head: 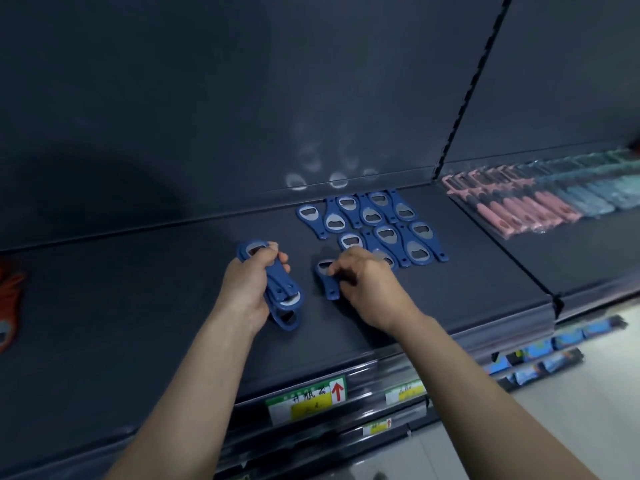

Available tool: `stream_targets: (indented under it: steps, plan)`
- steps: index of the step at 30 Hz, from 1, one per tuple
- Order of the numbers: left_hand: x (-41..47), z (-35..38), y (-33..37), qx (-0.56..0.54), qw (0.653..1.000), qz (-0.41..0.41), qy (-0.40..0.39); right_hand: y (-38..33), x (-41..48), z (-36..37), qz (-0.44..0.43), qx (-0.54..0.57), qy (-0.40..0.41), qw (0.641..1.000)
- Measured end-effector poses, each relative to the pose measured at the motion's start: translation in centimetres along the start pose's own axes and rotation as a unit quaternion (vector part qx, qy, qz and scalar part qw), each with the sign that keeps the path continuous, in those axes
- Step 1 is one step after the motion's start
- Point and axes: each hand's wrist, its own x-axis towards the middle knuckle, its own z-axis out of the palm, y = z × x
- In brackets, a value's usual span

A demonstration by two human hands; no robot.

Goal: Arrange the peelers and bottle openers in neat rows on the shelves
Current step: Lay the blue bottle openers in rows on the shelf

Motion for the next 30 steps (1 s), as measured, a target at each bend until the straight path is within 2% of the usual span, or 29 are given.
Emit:
stream_targets:
  steps: [8, 12, 18, 22, 30]
  plan:
    - [-0.3, 0.0, 0.1, 0.012, 1.0, 0.003, -0.025, -0.5, -0.3, 0.6, -0.02, -0.064, 0.022, 0.998]
    - [-0.3, -0.7, 0.7, 0.01, 1.0, 0.019, -0.011, -1.4, 0.0, 1.3, -0.058, -0.124, -0.007, 0.991]
    - [-0.1, -2.2, 1.8, -0.021, 0.999, 0.033, 0.011, -2.4, 0.6, 1.2, 0.002, -0.116, -0.046, 0.992]
    - [-0.1, -2.5, 1.7, -0.024, 0.999, 0.03, 0.01, -2.1, 0.6, 0.3, 0.006, -0.124, -0.1, 0.987]
    - [-0.2, -1.3, 1.4, -0.015, 0.999, 0.025, -0.017, -1.5, 1.0, -0.1, 0.038, -0.206, -0.052, 0.977]
